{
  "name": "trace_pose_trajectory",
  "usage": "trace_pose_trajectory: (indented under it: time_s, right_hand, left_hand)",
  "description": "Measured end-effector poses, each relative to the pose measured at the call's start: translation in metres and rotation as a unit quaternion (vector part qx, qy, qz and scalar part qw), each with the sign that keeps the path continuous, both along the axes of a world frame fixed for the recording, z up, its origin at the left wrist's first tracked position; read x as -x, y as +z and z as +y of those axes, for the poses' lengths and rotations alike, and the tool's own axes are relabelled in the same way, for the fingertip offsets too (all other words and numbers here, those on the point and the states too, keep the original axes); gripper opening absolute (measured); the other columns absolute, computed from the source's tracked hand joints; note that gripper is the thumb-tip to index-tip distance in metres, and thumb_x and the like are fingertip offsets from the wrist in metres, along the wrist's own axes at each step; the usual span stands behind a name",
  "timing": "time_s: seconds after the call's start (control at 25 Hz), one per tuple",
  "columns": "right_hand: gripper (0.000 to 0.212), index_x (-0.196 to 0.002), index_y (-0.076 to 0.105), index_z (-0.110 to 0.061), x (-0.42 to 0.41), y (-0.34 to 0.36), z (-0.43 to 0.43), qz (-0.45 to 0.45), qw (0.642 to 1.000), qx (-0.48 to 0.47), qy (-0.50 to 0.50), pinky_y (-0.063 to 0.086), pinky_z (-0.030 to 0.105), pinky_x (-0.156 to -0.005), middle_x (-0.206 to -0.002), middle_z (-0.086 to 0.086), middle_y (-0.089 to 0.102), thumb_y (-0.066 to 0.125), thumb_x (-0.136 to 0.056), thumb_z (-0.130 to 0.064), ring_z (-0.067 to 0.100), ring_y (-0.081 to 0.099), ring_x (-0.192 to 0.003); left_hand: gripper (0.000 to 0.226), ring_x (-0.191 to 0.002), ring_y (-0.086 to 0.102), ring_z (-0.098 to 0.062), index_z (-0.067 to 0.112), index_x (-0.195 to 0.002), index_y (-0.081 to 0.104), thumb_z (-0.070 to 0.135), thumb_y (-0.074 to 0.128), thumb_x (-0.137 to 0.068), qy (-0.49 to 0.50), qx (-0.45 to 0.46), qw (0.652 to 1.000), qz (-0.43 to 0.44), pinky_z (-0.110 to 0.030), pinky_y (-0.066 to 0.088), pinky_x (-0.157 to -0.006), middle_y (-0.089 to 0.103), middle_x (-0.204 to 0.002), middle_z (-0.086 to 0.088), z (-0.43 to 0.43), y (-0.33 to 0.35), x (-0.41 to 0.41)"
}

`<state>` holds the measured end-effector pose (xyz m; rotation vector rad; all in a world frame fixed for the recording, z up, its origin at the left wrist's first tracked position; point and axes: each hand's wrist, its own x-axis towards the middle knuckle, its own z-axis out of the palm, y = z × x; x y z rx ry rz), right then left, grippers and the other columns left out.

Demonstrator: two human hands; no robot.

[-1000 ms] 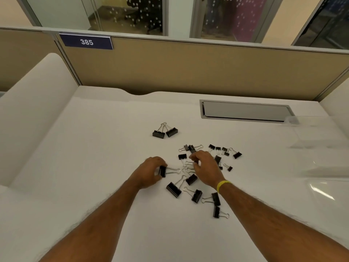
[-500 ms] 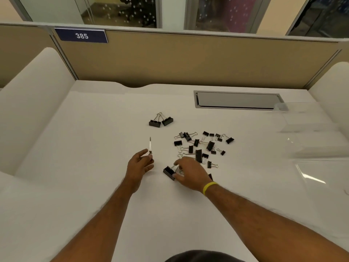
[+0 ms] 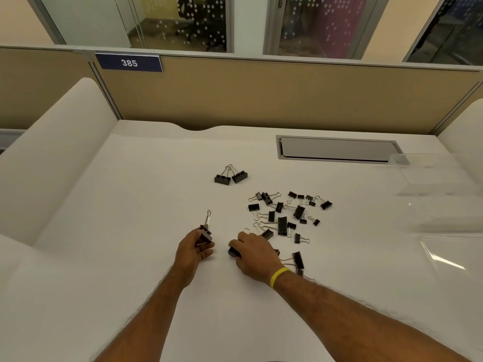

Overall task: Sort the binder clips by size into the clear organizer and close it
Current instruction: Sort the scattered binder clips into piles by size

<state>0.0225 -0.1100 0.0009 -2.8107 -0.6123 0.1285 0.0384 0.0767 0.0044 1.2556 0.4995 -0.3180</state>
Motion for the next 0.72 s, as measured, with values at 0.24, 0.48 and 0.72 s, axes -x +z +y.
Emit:
trace_pose_trajectory:
  time_s: [0.24, 0.48, 0.72]
  right_hand:
    - [0.037, -0.124, 0.054, -0.021, -0.014, 0.019, 0.004, -0.016, 0.963, -0.257, -0.077, 0.043, 0.024, -0.089, -0.111, -0.004, 0.059, 0.062, -0.088, -0.024, 0.012, 0.054, -0.099]
    - [0.029, -0.117, 0.059, -0.022, -0.052, 0.023, -0.009, -0.002, 0.966, -0.248, -0.069, 0.042, 0.026, -0.088, -0.109, -0.006, 0.062, 0.063, -0.089, -0.026, 0.012, 0.049, -0.101]
    - [0.026, -0.113, 0.062, -0.022, -0.121, 0.033, -0.033, -0.011, 0.968, -0.227, -0.105, 0.034, 0.021, -0.083, -0.107, -0.007, 0.062, 0.065, -0.088, -0.022, 0.011, 0.046, -0.099]
  left_hand:
    - [0.038, -0.089, 0.066, -0.032, 0.010, -0.115, 0.065, 0.026, 0.034, -0.101, -0.025, 0.020, 0.999, 0.014, -0.039, 0.051, -0.076, 0.070, -0.104, -0.018, -0.018, 0.002, -0.014]
    - [0.028, -0.084, 0.070, -0.019, 0.013, -0.109, 0.064, 0.029, 0.043, -0.102, -0.107, -0.050, 0.992, -0.039, -0.032, 0.053, -0.071, 0.073, -0.100, -0.010, -0.038, 0.015, -0.047]
    - [0.021, -0.079, 0.069, -0.019, 0.009, -0.116, 0.050, 0.019, 0.053, -0.098, -0.070, -0.151, 0.982, -0.087, -0.030, 0.053, -0.069, 0.074, -0.094, -0.010, -0.026, 0.023, -0.127]
